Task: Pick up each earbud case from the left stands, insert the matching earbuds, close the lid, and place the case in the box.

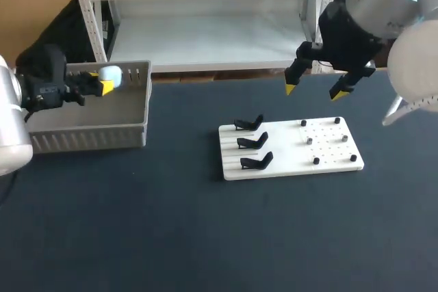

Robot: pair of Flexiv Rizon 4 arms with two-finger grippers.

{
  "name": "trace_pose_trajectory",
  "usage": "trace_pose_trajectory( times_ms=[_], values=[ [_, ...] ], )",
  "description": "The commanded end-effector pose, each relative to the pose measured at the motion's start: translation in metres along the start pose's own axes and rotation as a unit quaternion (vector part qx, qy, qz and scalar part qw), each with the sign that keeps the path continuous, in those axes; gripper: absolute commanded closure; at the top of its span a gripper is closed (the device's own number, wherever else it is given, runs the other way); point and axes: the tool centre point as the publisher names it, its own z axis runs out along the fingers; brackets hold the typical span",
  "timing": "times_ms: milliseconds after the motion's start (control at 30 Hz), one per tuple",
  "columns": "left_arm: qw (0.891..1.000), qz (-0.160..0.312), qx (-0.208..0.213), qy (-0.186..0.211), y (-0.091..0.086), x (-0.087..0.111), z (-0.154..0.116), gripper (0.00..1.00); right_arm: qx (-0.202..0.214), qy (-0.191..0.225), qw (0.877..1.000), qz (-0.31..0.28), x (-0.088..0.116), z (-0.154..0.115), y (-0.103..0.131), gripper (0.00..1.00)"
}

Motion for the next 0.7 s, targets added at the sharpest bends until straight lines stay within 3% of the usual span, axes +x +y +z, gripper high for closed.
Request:
trace_pose_trajectory(
  times_ms=[33, 200, 267, 300, 333, 700],
  values=[
    [1.000, -0.003, -0.019, 0.005, 0.018, 0.007, 0.011, 1.00, 0.001, -0.005, 1.000, 0.001, 0.004, -0.001, -0.001, 0.00],
    [1.000, -0.002, -0.021, 0.021, 0.038, 0.015, 0.005, 1.00, 0.001, -0.005, 1.000, 0.001, 0.004, -0.001, -0.001, 0.00],
    [1.000, -0.004, -0.023, 0.021, 0.044, 0.017, 0.002, 0.72, 0.001, -0.005, 1.000, 0.001, 0.004, -0.001, -0.001, 0.00],
    [0.999, -0.001, -0.022, 0.024, 0.046, 0.017, 0.001, 0.50, 0.001, -0.005, 1.000, 0.001, 0.004, -0.001, -0.001, 0.00],
    [0.999, 0.004, -0.023, 0.027, 0.047, 0.017, 0.000, 0.00, 0.001, -0.005, 1.000, 0.001, 0.004, -0.001, -0.001, 0.00],
    [0.999, 0.015, -0.020, 0.026, 0.040, 0.017, -0.009, 0.00, 0.001, -0.005, 1.000, 0.001, 0.004, -0.001, -0.001, 0.00]
  ],
)
